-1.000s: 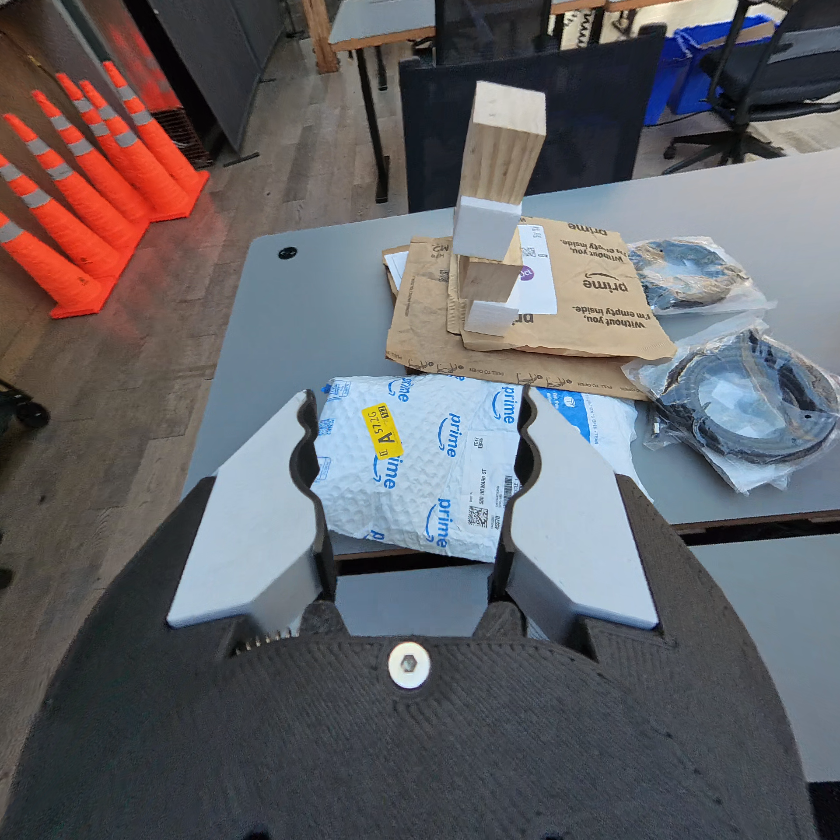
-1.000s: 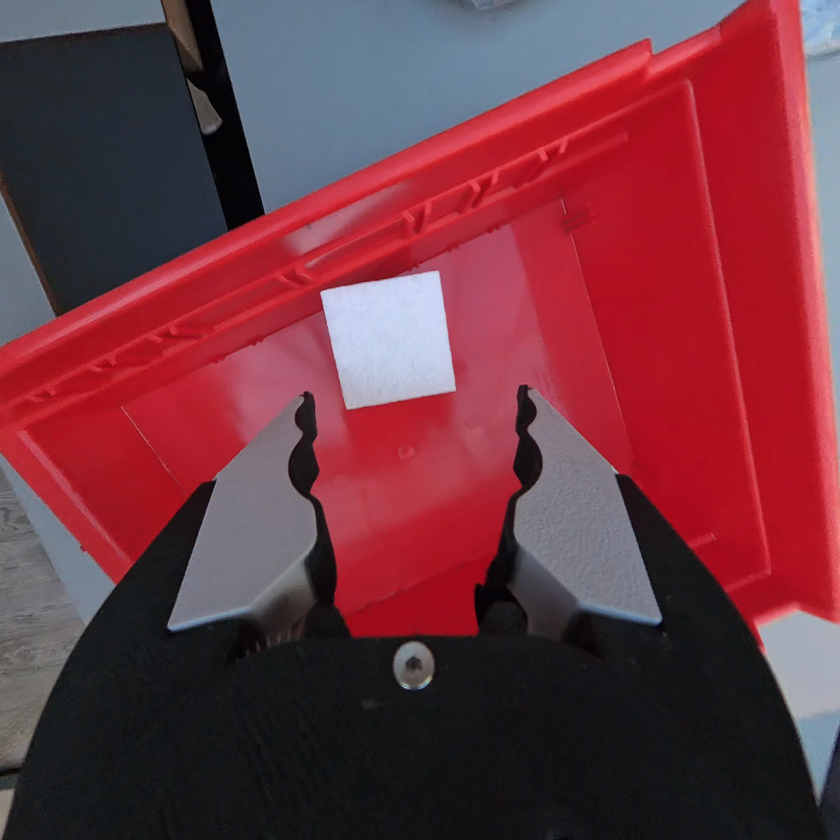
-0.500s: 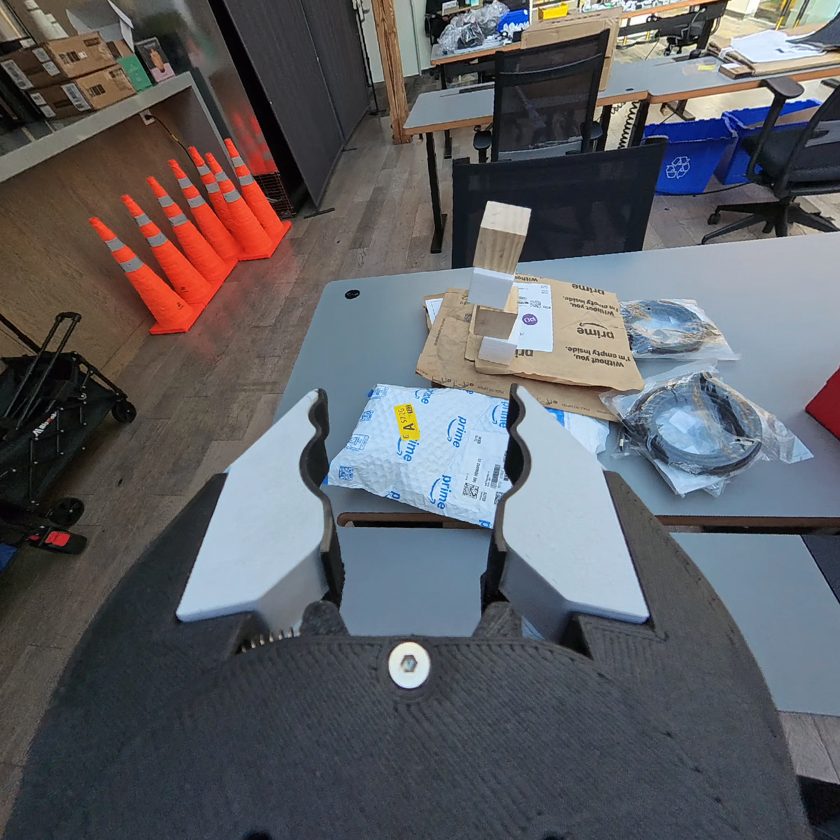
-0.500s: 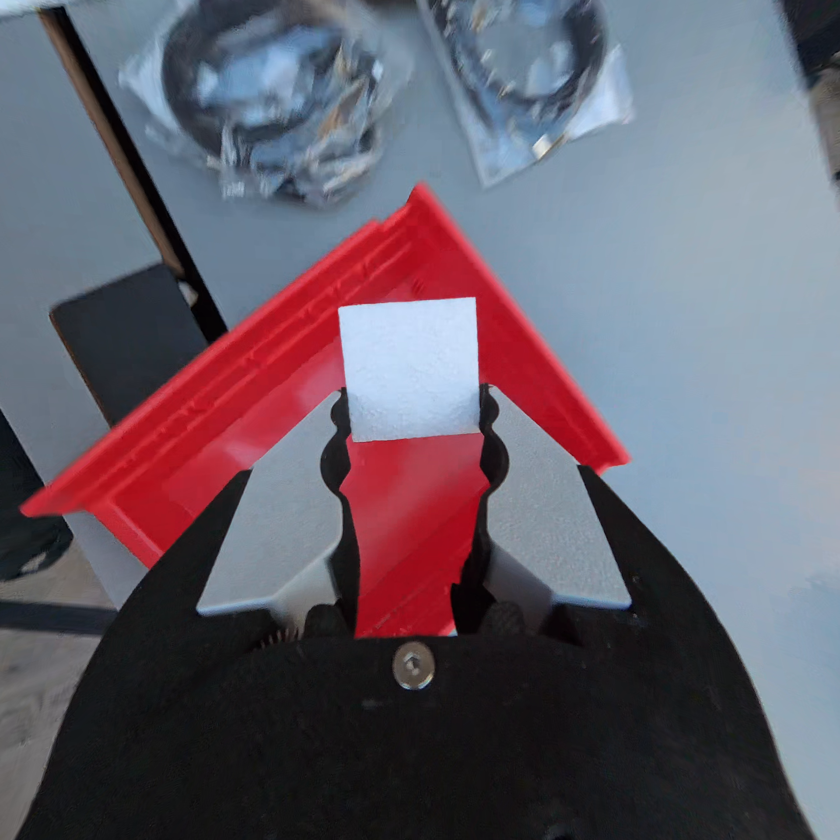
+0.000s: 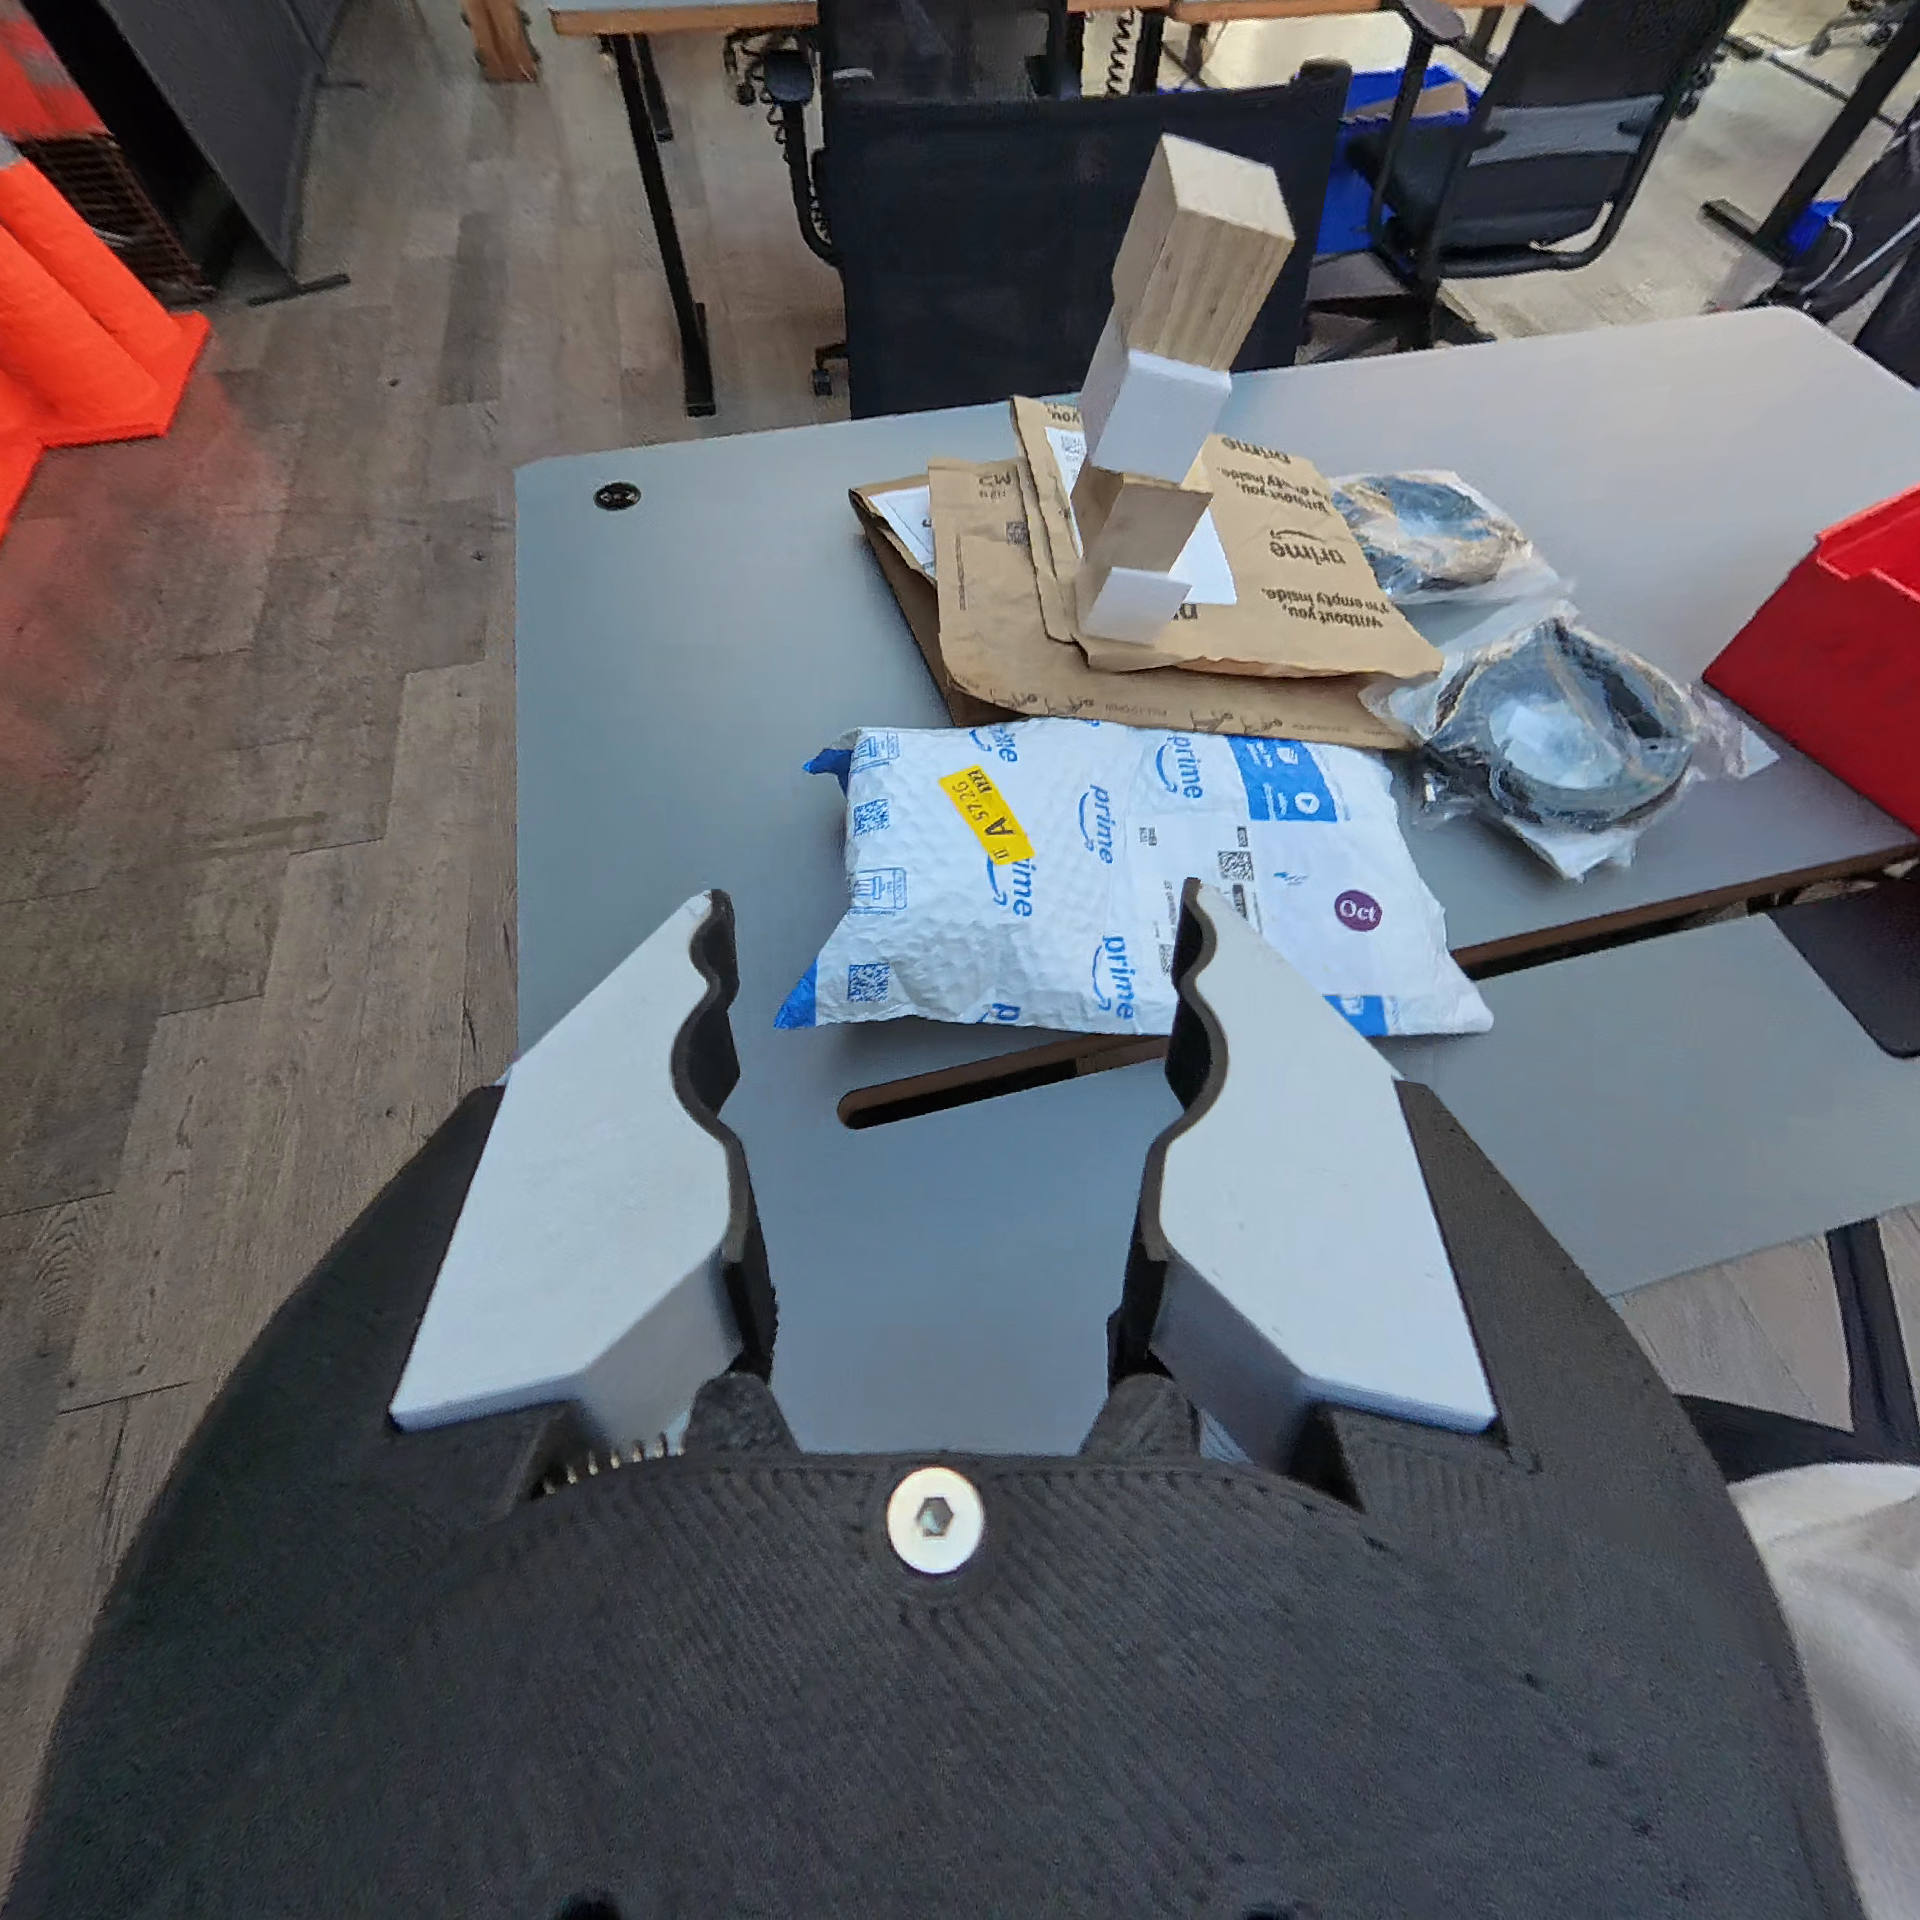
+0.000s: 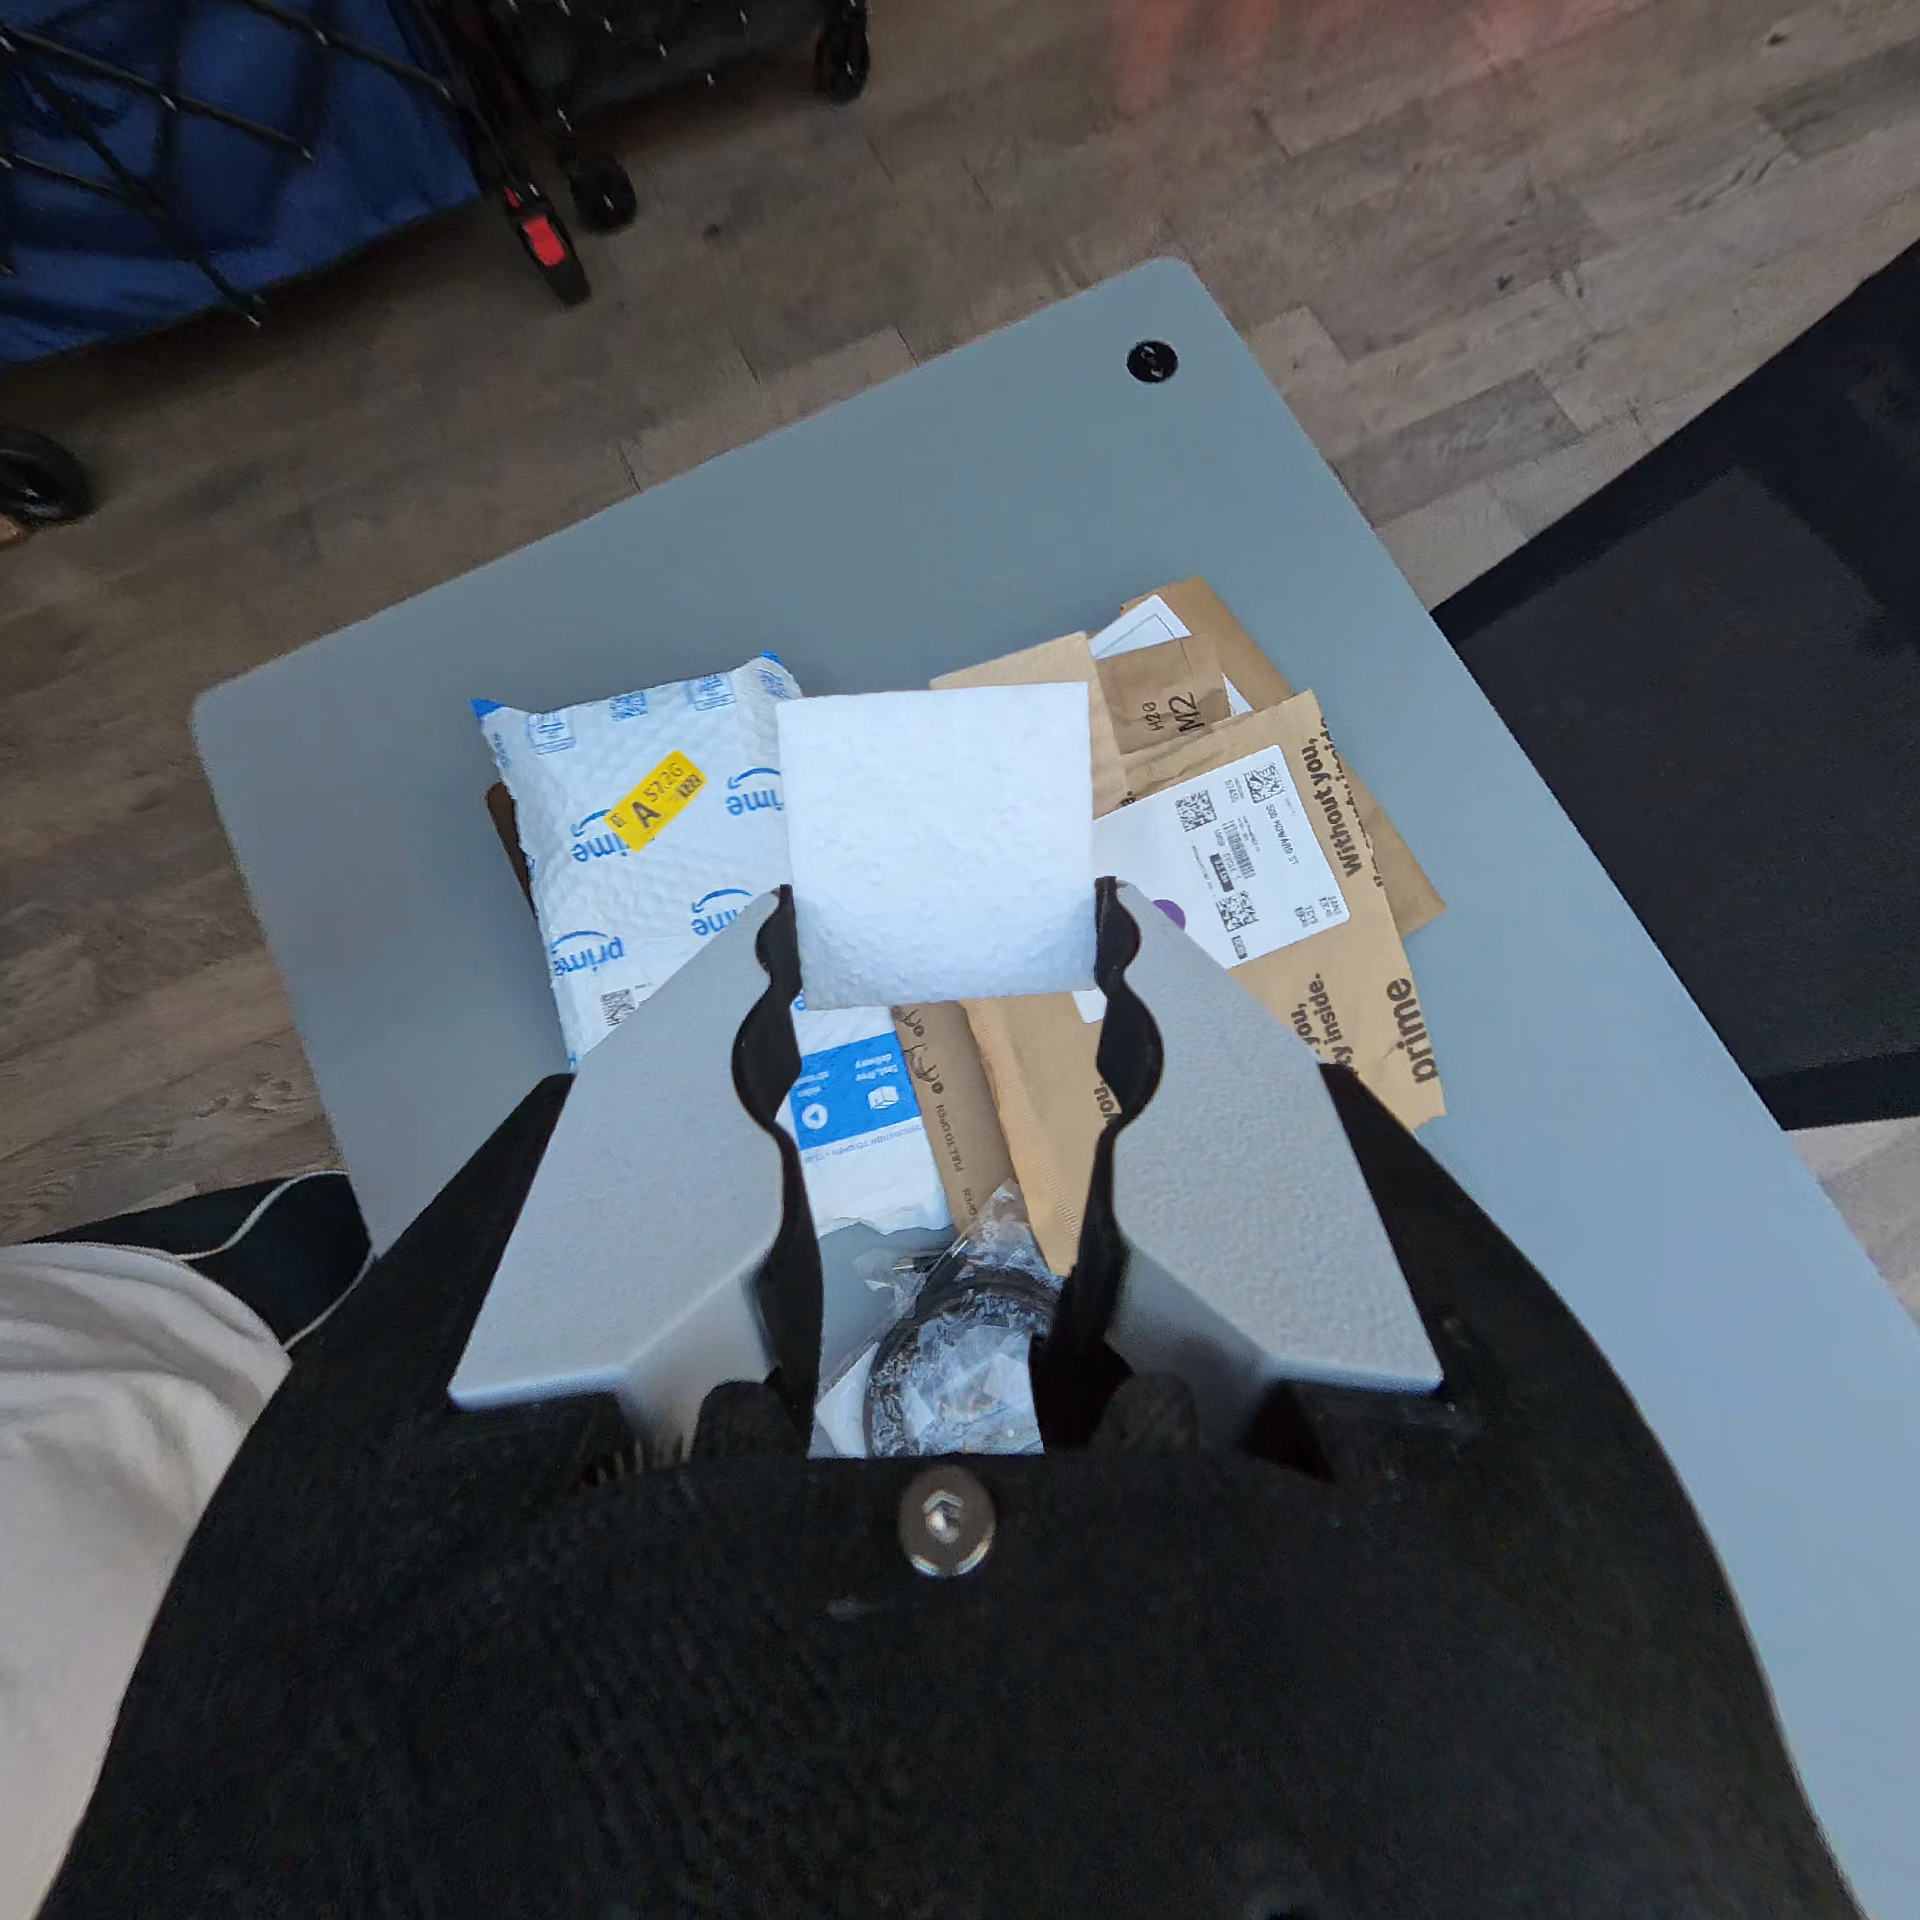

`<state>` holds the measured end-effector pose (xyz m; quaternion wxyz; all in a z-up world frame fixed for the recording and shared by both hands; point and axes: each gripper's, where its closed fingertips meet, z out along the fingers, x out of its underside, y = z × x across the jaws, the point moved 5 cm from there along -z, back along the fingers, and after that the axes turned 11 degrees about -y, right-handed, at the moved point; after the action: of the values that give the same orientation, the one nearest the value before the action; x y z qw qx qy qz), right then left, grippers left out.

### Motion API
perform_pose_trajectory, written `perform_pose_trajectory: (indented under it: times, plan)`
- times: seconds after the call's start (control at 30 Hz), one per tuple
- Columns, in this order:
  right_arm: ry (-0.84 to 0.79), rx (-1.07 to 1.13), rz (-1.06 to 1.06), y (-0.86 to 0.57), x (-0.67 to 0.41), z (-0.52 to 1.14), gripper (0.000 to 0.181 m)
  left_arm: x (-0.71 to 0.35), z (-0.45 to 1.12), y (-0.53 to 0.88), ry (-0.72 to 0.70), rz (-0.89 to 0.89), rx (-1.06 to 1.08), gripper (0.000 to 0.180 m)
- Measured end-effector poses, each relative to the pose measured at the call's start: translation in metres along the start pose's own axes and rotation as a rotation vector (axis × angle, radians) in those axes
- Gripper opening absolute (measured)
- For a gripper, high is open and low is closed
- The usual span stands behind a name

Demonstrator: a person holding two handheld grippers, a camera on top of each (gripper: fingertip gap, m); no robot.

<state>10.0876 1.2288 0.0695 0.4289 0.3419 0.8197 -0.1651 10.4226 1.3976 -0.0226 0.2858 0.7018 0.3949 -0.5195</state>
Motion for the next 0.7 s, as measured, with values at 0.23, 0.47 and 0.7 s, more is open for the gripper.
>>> perform_pose_trajectory:
  times: [0.23, 0.47, 0.7]
  plan:
    - [0.162, 0.135, -0.073, -0.015, -0.005, 0.072, 0.056, 0.019, -0.017, 0.063, -0.001, -0.005, 0.022, 0.080]
    - [0.158, 0.173, -0.096, -0.015, -0.009, 0.080, 0.056, 0.031, -0.025, 0.098, 0.010, -0.049, 0.029, 0.080]
    - [0.161, 0.172, -0.085, -0.018, -0.005, 0.081, 0.056, 0.027, -0.022, 0.103, 0.003, -0.034, 0.051, 0.079]
